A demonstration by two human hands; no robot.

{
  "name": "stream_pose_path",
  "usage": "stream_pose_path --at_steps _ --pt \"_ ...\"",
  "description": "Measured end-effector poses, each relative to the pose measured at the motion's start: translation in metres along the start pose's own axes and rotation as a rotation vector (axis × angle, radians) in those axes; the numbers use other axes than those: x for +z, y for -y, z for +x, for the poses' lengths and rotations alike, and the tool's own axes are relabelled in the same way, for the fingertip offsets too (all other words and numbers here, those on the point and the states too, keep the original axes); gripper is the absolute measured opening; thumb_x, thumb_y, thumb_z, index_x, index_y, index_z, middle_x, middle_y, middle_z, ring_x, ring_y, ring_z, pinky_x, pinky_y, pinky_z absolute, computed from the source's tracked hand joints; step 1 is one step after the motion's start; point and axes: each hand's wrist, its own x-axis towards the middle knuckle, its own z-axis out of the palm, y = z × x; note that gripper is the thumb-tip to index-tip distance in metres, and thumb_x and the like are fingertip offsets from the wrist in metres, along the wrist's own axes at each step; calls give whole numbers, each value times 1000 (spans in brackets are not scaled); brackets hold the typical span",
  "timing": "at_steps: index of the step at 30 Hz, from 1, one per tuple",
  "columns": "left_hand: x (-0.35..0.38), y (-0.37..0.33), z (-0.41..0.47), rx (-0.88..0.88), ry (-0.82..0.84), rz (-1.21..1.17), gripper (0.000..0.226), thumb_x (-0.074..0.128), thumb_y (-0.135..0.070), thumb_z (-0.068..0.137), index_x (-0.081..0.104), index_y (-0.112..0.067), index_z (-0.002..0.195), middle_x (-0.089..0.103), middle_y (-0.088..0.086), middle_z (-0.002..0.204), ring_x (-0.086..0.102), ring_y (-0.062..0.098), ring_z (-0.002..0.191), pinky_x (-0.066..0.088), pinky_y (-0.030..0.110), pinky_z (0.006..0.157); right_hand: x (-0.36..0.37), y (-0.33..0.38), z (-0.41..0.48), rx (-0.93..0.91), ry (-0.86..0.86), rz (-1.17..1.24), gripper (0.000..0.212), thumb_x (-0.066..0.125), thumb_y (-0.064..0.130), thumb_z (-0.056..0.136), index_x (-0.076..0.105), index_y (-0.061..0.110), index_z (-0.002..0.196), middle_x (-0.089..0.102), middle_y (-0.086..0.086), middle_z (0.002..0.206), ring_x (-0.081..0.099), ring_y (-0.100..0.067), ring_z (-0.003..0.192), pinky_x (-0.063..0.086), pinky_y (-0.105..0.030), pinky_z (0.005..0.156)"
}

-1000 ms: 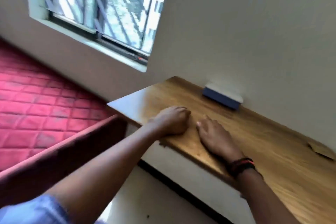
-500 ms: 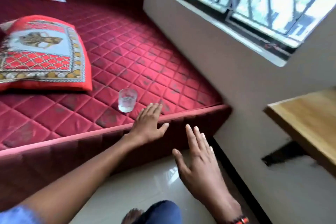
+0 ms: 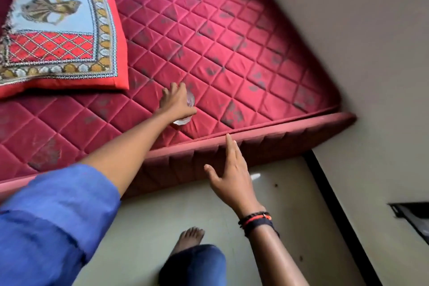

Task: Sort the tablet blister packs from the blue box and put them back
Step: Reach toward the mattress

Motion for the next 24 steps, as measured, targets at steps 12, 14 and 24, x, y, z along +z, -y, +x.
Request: stream_pose_path --at_steps 12,14,24 --pt "-212 -145 -229 322 12 -195 68 84 -43 59 51 -11 110 62 13 105 60 36 100 45 41 84 -136 140 -163 131 -166 357 94 71 12 81 10 5 152 15 -7 160 13 -15 149 13 -26 120" --pt "-247 -170 -264 407 25 -197 65 83 -47 59 52 -14 105 63 9 100 63 35 94 48 41 81 -156 155 -192 114 -255 383 95 72 18 82 10 9 153 16 -5 161 13 -9 148 16 -24 120" --pt "-315 -276 -407 923 247 -175 71 70 -58 55 58 -23 116 61 -7 113 64 20 98 54 38 82 -233 143 -312 181 -797 369 78 69 36 73 39 10 141 52 0 135 51 -13 125 45 -38 101"
